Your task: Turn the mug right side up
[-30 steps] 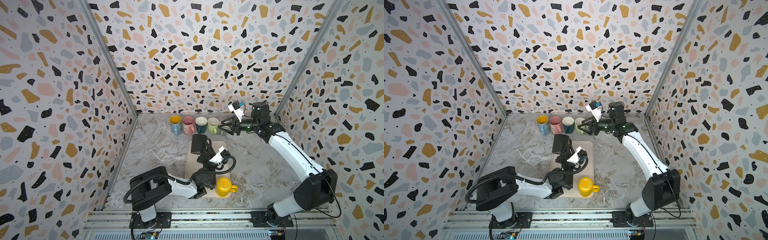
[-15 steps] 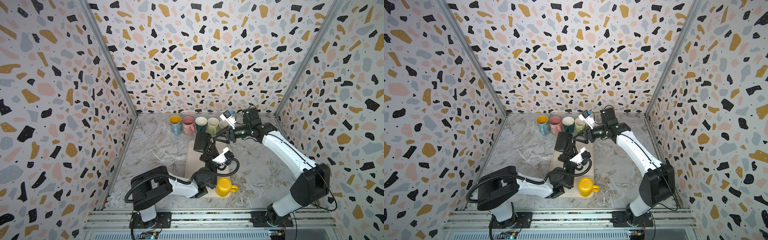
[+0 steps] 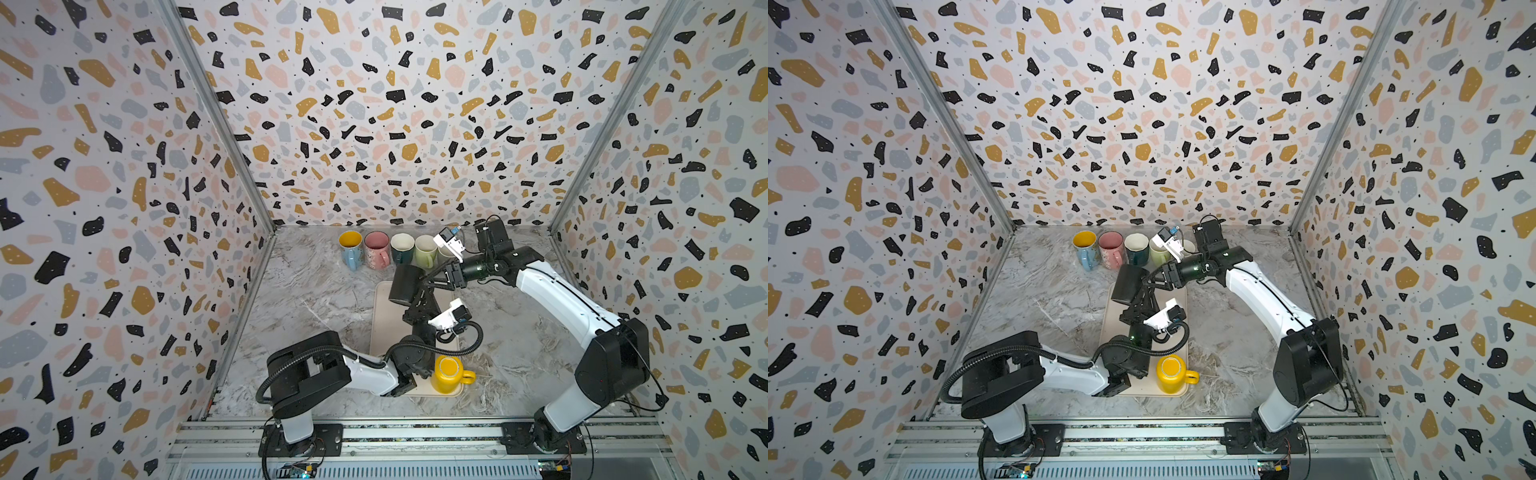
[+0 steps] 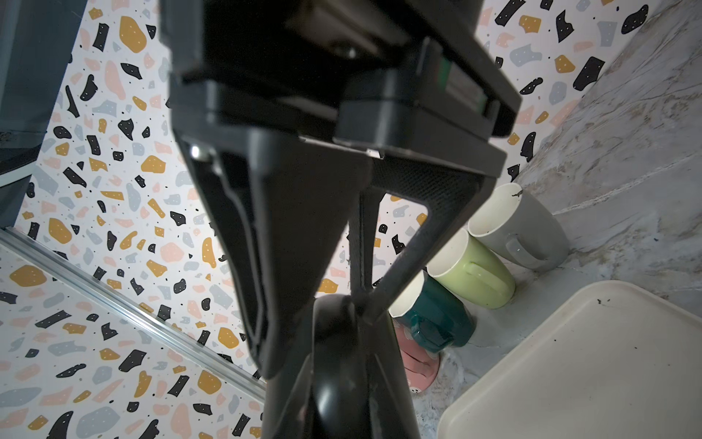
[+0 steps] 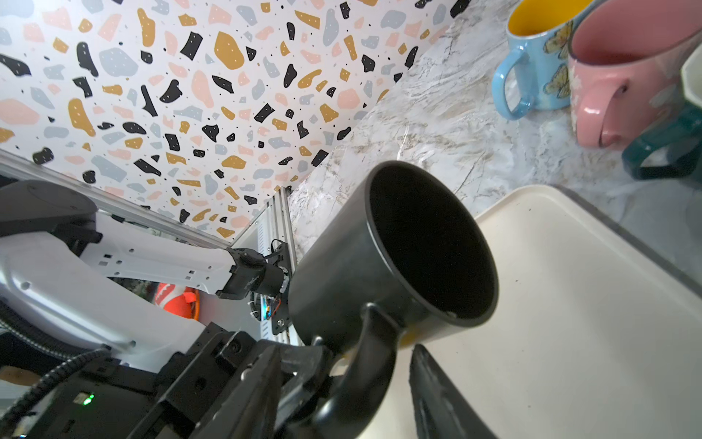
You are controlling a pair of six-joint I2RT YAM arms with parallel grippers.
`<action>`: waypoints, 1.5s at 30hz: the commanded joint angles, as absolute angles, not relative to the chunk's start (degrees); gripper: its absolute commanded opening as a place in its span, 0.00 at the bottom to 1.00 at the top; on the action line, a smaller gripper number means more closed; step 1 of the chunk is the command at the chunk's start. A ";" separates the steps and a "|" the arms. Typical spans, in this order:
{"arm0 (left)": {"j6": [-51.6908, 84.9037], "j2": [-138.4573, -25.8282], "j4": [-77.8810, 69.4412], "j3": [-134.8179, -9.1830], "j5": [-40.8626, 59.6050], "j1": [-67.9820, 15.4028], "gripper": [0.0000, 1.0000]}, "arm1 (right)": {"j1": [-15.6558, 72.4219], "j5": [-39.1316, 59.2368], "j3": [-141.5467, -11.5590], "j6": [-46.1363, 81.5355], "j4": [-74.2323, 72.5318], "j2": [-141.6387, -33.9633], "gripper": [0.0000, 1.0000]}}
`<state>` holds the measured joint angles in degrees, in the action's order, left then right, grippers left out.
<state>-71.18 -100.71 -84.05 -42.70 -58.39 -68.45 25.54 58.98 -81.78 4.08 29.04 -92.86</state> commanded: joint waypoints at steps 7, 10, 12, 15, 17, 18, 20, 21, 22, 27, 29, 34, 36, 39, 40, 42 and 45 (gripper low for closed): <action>-74.75 -100.60 -105.74 -45.09 -55.34 -68.73 0.00 | 26.37 61.16 -79.61 7.06 27.99 -93.88 0.45; -75.19 -100.72 -105.77 -45.09 -55.20 -68.73 0.00 | 26.46 61.48 -78.64 7.88 27.29 -94.36 0.39; -75.46 -100.81 -105.74 -45.09 -55.04 -68.74 0.00 | 26.45 61.80 -78.11 8.25 27.11 -94.63 0.35; -75.89 -100.90 -105.73 -45.00 -54.67 -68.74 0.00 | 26.54 62.07 -77.06 8.83 26.47 -94.83 0.23; -76.34 -101.06 -105.73 -45.01 -54.43 -68.73 0.00 | 26.63 62.21 -76.24 9.53 25.53 -94.84 0.14; -76.52 -101.14 -105.76 -45.04 -54.42 -68.73 0.00 | 26.63 62.33 -75.97 9.73 25.21 -94.81 0.09; -76.97 -101.25 -105.76 -45.00 -54.23 -68.73 0.00 | 26.72 62.32 -75.43 10.08 24.72 -94.87 0.00; -77.10 -101.33 -105.82 -45.00 -54.27 -68.73 0.00 | 26.80 62.37 -75.20 10.16 24.61 -94.86 0.00; -77.38 -101.34 -105.74 -45.00 -54.16 -68.74 0.00 | 26.88 62.34 -75.00 10.10 24.52 -94.82 0.00; -78.59 -101.51 -105.82 -44.82 -54.11 -68.73 0.00 | 27.07 60.30 -73.57 10.88 23.07 -93.83 0.00; -79.13 -101.77 -105.78 -44.90 -54.29 -68.73 0.00 | 27.05 59.74 -72.51 12.04 21.18 -93.09 0.00; -80.39 -102.24 -105.75 -45.26 -54.83 -68.72 0.00 | 27.07 59.40 -69.53 15.70 15.52 -90.95 0.00; -80.49 -101.96 -105.74 -45.26 -55.09 -68.69 0.00 | 26.98 59.18 -68.15 17.31 13.14 -90.10 0.00; -80.68 -101.44 -105.76 -45.26 -55.37 -68.73 0.00 | 26.77 58.99 -66.15 19.76 9.59 -89.24 0.00; -80.72 -101.32 -105.75 -45.26 -55.52 -68.73 0.00 | 26.81 59.05 -65.57 20.55 8.39 -88.94 0.00; -80.99 -101.22 -105.79 -45.26 -55.74 -68.75 0.00 | 26.72 59.02 -64.57 22.20 6.04 -88.61 0.00; -81.21 -101.23 -105.73 -45.44 -56.24 -68.73 0.00 | 26.72 58.75 -63.65 23.89 3.54 -88.14 0.00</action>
